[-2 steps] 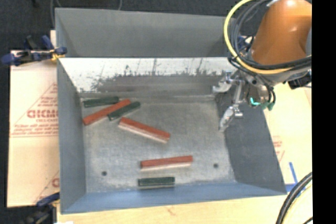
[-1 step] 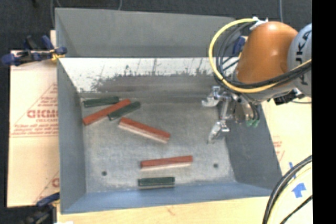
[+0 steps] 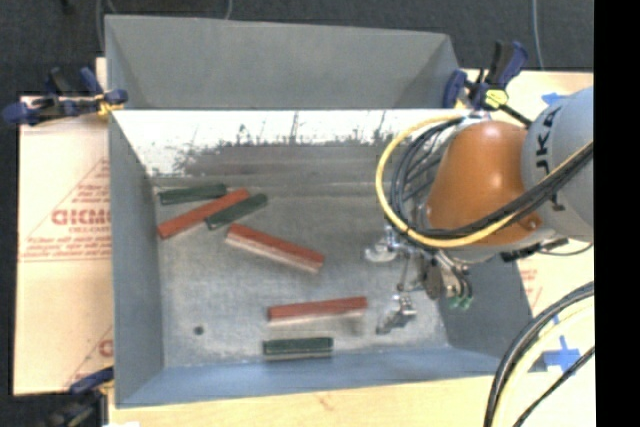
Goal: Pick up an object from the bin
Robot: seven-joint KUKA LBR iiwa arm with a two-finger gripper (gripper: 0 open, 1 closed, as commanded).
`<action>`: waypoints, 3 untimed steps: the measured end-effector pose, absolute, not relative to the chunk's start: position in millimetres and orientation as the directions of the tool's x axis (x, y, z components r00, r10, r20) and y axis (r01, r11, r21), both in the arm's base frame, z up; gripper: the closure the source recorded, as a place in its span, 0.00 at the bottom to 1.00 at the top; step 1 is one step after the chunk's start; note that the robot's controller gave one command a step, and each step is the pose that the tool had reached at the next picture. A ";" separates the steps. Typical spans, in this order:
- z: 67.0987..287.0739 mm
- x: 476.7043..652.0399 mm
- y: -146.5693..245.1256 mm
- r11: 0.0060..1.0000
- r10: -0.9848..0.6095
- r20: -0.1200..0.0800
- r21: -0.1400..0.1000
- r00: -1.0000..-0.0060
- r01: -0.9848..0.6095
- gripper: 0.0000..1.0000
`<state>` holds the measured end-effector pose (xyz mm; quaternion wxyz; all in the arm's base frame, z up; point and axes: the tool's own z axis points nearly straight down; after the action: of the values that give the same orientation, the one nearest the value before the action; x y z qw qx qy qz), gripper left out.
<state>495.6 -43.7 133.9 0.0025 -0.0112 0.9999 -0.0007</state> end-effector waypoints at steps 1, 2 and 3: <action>78.9 569.2 -36.2 0.986 -0.168 0.006 -0.001 -0.986 -0.168 1.00; 78.1 574.7 -35.1 0.986 -0.168 -0.026 -0.005 -0.985 -0.168 0.00; 78.2 574.5 -35.1 0.986 -0.168 -0.026 -0.005 -0.985 -0.168 0.00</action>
Offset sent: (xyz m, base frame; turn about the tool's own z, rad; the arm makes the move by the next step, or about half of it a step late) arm 0.0000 0.0000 0.0000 0.0000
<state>574.5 -35.1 78.2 0.0130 -0.0845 0.9963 -0.0015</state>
